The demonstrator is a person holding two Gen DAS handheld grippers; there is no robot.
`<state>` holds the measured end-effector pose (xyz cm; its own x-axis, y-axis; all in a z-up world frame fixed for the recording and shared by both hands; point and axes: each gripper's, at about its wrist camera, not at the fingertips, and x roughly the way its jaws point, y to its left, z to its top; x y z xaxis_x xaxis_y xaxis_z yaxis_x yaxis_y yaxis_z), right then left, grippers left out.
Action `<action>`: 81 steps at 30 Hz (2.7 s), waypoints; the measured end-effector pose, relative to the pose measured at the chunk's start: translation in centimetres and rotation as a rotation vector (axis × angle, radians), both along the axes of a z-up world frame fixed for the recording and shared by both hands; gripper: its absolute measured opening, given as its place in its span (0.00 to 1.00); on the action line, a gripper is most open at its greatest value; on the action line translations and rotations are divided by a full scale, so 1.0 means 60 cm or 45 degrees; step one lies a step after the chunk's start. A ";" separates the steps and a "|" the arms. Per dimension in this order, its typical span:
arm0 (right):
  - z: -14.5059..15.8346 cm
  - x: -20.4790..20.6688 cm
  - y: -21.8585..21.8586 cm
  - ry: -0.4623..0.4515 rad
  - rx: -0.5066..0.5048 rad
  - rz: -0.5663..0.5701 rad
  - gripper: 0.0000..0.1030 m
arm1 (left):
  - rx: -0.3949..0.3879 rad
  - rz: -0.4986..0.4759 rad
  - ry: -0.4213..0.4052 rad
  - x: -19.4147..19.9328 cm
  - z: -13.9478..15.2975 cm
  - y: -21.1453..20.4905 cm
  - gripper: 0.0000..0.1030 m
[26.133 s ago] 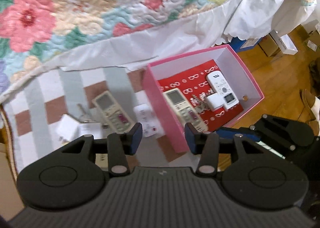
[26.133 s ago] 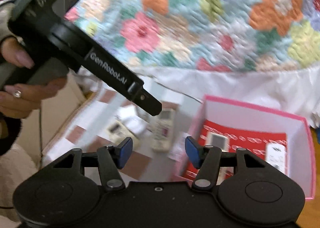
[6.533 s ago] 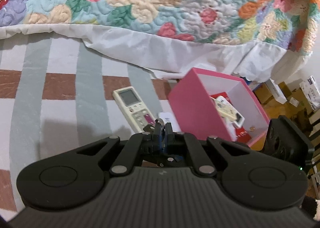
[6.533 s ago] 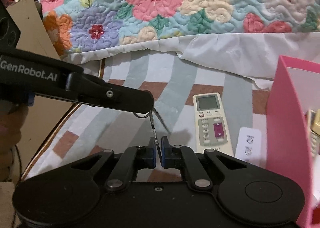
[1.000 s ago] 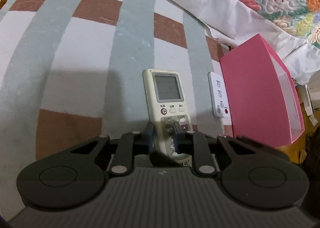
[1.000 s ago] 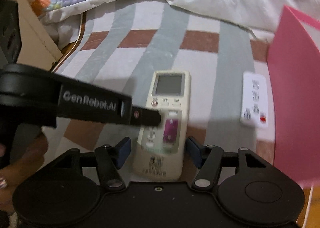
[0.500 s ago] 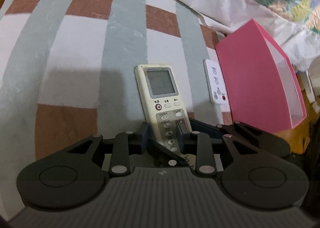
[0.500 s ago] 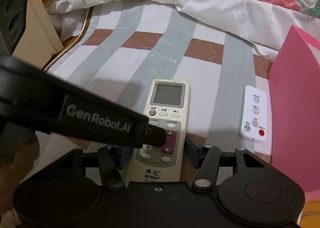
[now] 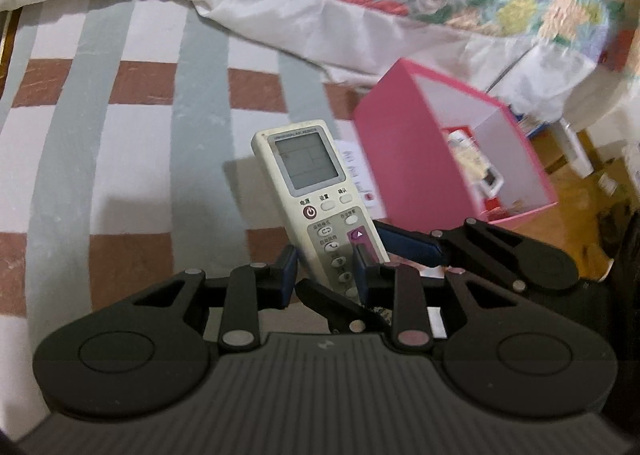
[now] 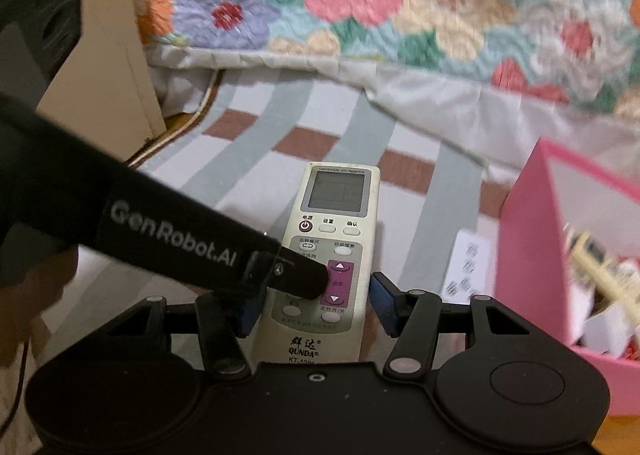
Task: Organize rigid objects
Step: 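Lift the QUNDA remote with the left tool toward the pink box, then open the left tool to drop the QUNDA remote into the box, then move the left tool to the small white remote on the rug and lower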
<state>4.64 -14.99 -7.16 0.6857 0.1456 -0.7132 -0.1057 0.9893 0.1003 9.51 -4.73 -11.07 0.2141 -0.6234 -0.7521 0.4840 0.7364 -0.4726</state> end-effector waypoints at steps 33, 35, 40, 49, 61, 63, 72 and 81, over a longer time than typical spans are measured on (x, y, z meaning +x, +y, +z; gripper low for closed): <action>0.144 -0.083 -0.257 -0.046 -0.217 -0.335 0.59 | -0.100 -0.365 -0.088 -0.046 0.184 -0.322 0.27; 0.134 -0.072 -0.287 -0.037 -0.226 -0.337 0.58 | -0.117 -0.366 -0.082 -0.035 0.174 -0.350 0.27; 0.091 -0.060 -0.340 0.027 -0.224 -0.376 0.58 | -0.113 -0.406 -0.026 -0.020 0.125 -0.419 0.27; 0.007 -0.027 -0.443 0.116 -0.101 -0.448 0.58 | -0.049 -0.384 0.015 0.018 0.045 -0.525 0.27; -0.065 -0.012 -0.480 0.257 -0.104 -0.512 0.67 | 0.075 -0.321 0.109 0.030 -0.021 -0.568 0.40; -0.053 -0.023 -0.477 0.234 -0.092 -0.526 0.72 | 0.082 -0.345 0.075 0.027 -0.005 -0.559 0.41; 0.046 -0.101 -0.431 0.086 -0.014 -0.547 0.72 | 0.129 -0.412 -0.070 0.014 0.106 -0.439 0.47; 0.137 -0.121 -0.334 0.021 0.128 -0.333 0.72 | 0.210 -0.421 -0.218 0.000 0.183 -0.318 0.47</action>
